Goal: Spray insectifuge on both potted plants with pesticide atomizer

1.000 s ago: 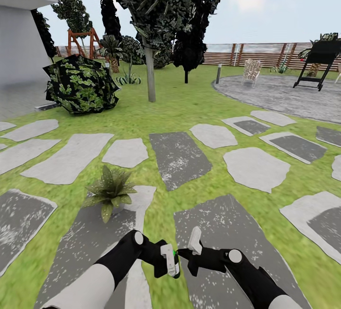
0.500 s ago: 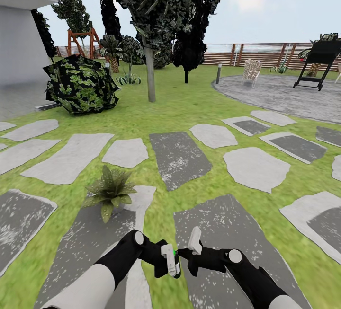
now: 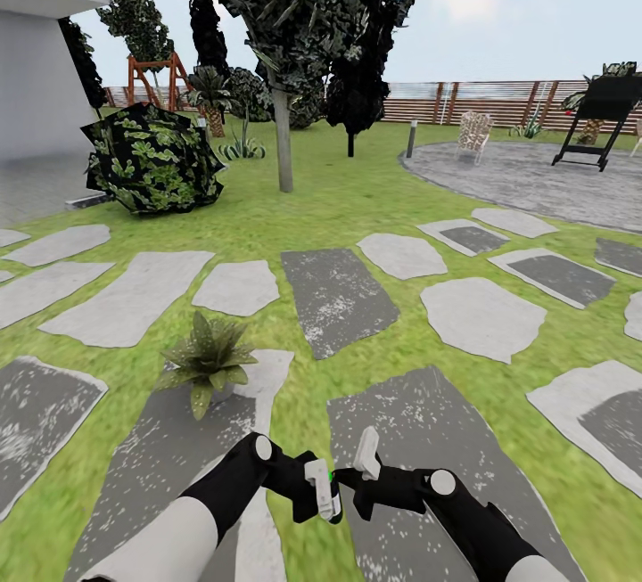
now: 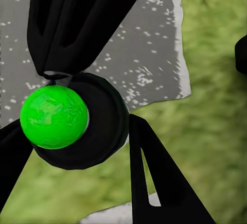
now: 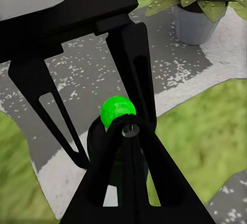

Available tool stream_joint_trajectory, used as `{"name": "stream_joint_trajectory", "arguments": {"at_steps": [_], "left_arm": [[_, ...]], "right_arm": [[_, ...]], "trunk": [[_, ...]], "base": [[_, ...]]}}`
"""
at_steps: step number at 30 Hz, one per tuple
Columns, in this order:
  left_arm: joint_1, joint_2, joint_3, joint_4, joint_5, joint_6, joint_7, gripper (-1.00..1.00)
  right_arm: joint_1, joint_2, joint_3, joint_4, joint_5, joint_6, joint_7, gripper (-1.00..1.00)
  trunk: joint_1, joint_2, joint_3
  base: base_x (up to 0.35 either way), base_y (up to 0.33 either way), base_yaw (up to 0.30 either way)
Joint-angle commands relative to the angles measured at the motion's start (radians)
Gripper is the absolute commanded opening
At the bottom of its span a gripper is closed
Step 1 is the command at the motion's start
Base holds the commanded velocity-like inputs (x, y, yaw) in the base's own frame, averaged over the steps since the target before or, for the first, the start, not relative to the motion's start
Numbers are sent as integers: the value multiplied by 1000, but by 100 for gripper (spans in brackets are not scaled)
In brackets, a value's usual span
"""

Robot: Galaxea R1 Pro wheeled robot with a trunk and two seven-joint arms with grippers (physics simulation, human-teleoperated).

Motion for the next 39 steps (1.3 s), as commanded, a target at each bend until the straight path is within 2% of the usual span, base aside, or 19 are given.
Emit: {"name": "stream_joint_trajectory", "arguments": {"at_steps": [1,28,39], "left_arm": [[0,0,0,-1,-7,-4,-2,-100],[2,-3,5,-20,-1,-6,-4,-100],[3,-5,5,-19,-1,-26,-8,-100]], "right_arm": [[0,-1,1,-1,10,-7,-2,-100],[0,-2,1,-1,10,-7,-1,-100],[0,-2,1,-1,10,-7,-1,-100]], "trunk": [[0,0,-1],[0,0,-1],[0,0,-1]], "base": [[0,0,0],[0,0,0],[0,0,0]]}}
